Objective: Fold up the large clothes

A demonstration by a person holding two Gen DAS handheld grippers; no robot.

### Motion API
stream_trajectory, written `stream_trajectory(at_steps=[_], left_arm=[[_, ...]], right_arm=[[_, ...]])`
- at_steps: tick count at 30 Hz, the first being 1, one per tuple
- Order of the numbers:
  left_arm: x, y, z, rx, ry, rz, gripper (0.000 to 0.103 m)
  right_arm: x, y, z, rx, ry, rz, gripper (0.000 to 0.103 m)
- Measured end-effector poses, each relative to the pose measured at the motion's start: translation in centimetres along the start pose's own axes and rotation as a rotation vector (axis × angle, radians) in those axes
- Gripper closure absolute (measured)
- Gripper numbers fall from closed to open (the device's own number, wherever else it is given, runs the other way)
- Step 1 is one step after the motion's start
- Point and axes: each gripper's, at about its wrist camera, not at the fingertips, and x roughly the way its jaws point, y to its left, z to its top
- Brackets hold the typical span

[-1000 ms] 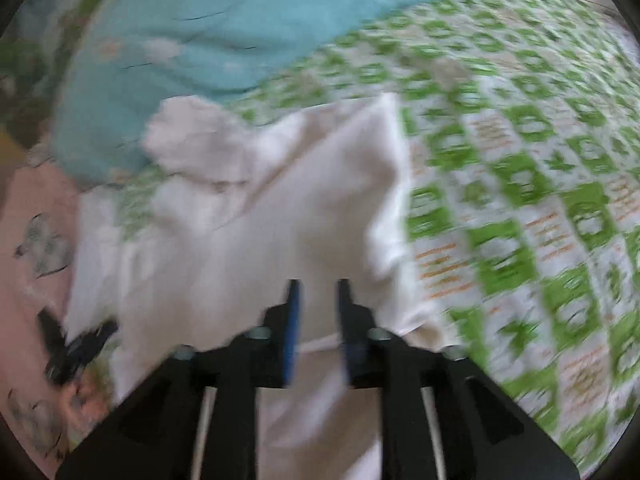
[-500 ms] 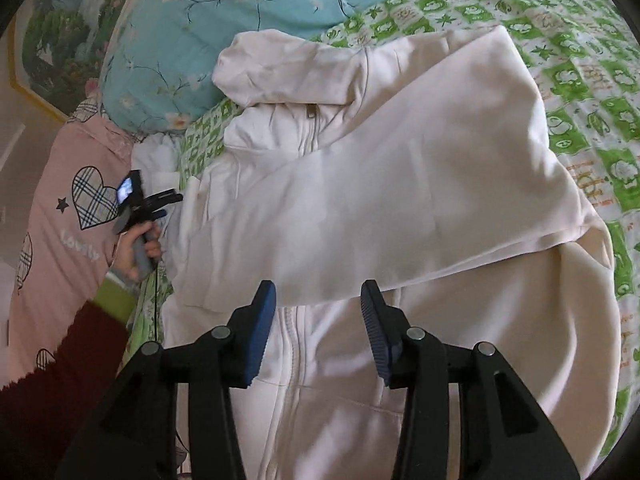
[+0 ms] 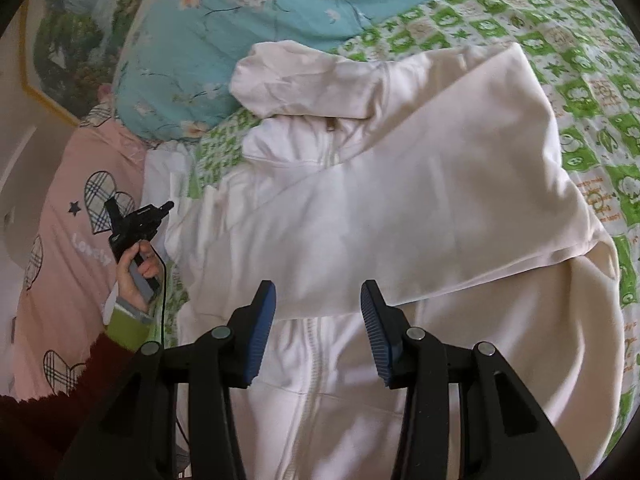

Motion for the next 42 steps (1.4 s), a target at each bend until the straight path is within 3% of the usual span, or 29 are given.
stream_trajectory(at_steps=[5,10,14,18,24,26,28,29,30,33,35,38,39,40,42], left_arm=[[-3.5,-9.6,-6.4,0.072,0.029,-0.23,0.101],[-3.3,-19.1,-14.1,0.192,0.122,-0.378,0.101],[-1.3,-24.7,-19.7,0.303,0.221,-0.41,0.101],[1.1,-27.4,-24.1,0.378,0.311,-0.399,0.101],[2.3,-26.4,-25.8,0.393,0.428,-0.363,0.091],[0.7,-25.2,-25.7,0.389,0.416,-0.361,0.082],[-2.1,-23.1,-25.1,0.375,0.377,-0.334,0.062],[-3.8,-21.5,-24.6,0.359,0.34,-0.308,0.06],[-4.9,-20.4,-24.1,0.349,0.312,-0.275,0.06],[-8.9,-14.4,-22.1,0.297,0.181,-0.026,0.06],[-10.2,-10.7,-21.0,0.23,0.138,0.084,0.06],[-9.5,-6.1,-19.8,0.142,0.17,0.146,0.062],[-9.0,-5.4,-19.7,0.135,0.182,0.159,0.062],[-8.5,-4.9,-19.6,0.136,0.197,0.166,0.062],[-7.1,-5.1,-19.4,0.154,0.232,0.145,0.062]], right_arm=[[-0.4,-0.2,-0.5,0.025,-0.012,0.023,0.058],[-1.6,-1.4,-0.6,0.059,-0.041,0.017,0.058],[-2.8,-3.1,-0.4,0.099,-0.077,0.0,0.058],[-3.4,-5.2,-0.1,0.149,-0.098,-0.022,0.058],[-2.0,-6.6,1.1,0.181,-0.091,-0.036,0.058],[-0.8,-5.9,2.0,0.163,-0.086,-0.032,0.052],[0.3,-5.3,2.9,0.144,-0.089,-0.041,0.047],[0.9,-5.1,3.4,0.135,-0.089,-0.051,0.046],[1.8,-4.9,4.2,0.125,-0.083,-0.072,0.046],[4.5,-5.0,5.7,0.11,-0.047,-0.109,0.045],[6.8,-5.2,6.3,0.115,-0.001,-0.119,0.045],[9.2,-4.5,6.7,0.109,0.019,-0.076,0.047],[9.7,-3.9,6.8,0.1,0.024,-0.076,0.054],[9.9,-3.5,6.9,0.1,0.03,-0.064,0.09],[8.5,-2.8,6.9,0.106,-0.023,-0.036,0.094]])
